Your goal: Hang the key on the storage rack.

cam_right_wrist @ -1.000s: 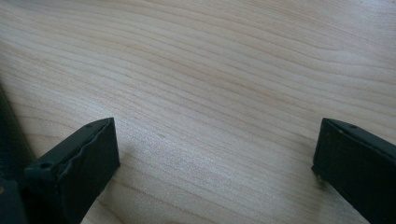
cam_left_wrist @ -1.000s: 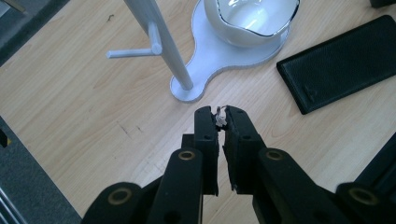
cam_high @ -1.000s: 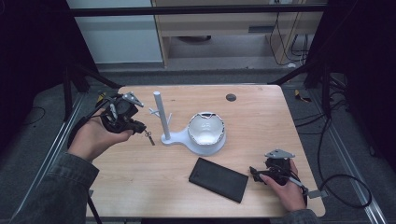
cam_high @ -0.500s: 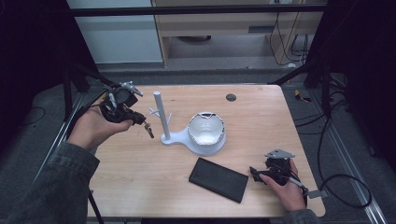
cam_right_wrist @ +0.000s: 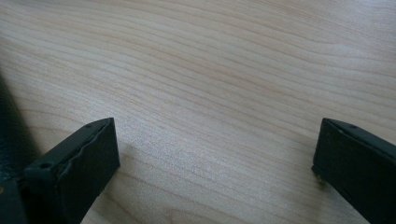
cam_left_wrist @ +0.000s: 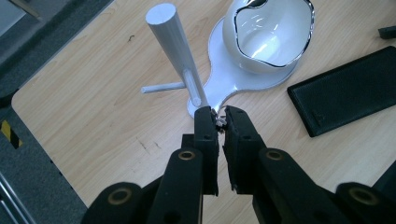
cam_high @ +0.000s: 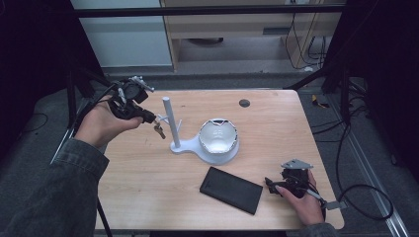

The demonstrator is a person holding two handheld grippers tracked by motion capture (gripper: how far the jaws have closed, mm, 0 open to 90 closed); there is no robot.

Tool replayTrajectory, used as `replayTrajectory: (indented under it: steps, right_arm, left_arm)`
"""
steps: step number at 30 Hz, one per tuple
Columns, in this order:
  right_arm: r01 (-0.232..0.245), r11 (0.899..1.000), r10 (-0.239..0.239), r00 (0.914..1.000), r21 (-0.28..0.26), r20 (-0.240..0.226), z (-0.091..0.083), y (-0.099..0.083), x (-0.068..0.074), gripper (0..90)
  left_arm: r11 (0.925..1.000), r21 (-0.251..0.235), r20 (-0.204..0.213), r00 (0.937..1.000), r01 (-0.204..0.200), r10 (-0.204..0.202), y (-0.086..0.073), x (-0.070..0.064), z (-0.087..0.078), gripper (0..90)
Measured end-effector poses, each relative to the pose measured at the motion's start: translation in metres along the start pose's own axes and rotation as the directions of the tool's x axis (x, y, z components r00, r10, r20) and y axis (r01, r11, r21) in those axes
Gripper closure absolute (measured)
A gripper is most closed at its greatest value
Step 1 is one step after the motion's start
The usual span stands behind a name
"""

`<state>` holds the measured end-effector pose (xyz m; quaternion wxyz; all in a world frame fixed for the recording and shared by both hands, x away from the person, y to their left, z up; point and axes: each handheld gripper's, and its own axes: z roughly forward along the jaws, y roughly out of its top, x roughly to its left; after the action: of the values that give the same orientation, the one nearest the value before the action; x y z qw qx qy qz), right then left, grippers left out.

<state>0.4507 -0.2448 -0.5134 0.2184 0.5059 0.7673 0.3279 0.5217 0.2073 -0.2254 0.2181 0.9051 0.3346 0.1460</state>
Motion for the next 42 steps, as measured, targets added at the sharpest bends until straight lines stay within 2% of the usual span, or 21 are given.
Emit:
replayTrajectory:
  steps: [13,20,22,26,30,36,39,42]
  right_arm:
    - [-0.004,1.0,0.004,1.0,0.001,0.002,0.0,0.0,0.0,0.4]
    - [-0.004,1.0,0.004,1.0,0.001,0.002,0.0,0.0,0.0,0.4]
    - [-0.003,1.0,0.003,1.0,0.001,0.003,0.0,0.0,0.0,0.4]
    - [-0.001,1.0,0.001,1.0,0.0,0.001,-0.001,-0.001,0.001,0.4]
    - [-0.003,1.0,0.003,1.0,0.001,0.001,-0.002,-0.001,0.001,0.4]
    - [0.0,1.0,0.0,1.0,0.0,0.001,-0.002,-0.002,0.001,0.4]
    - [-0.001,1.0,0.001,1.0,0.001,0.002,-0.002,-0.002,0.002,0.4]
    - [0.002,1.0,-0.002,1.0,0.0,0.003,-0.002,-0.002,0.002,0.4]
  left_arm:
    - [1.0,-0.008,0.019,0.9998,-0.003,0.003,0.007,0.005,0.007,83.4]
    - [0.9999,-0.002,0.003,0.9999,-0.012,0.012,0.01,0.005,0.005,83.5]
    - [0.9999,-0.012,0.008,1.0,-0.001,0.002,0.009,0.004,0.003,83.4]
    - [1.0,-0.006,-0.008,1.0,-0.003,0.003,0.009,0.003,0.001,83.5]
    - [1.0,-0.006,-0.006,1.0,-0.002,0.002,0.01,0.003,0.003,83.5]
    - [0.9998,-0.003,-0.017,0.9997,-0.019,0.019,0.008,-0.002,-0.003,83.5]
    - [1.0,-0.007,-0.029,0.9996,0.0,0.0,0.003,0.001,-0.007,83.5]
    - [1.0,0.003,-0.036,0.9994,-0.002,0.002,0.003,0.002,-0.007,83.5]
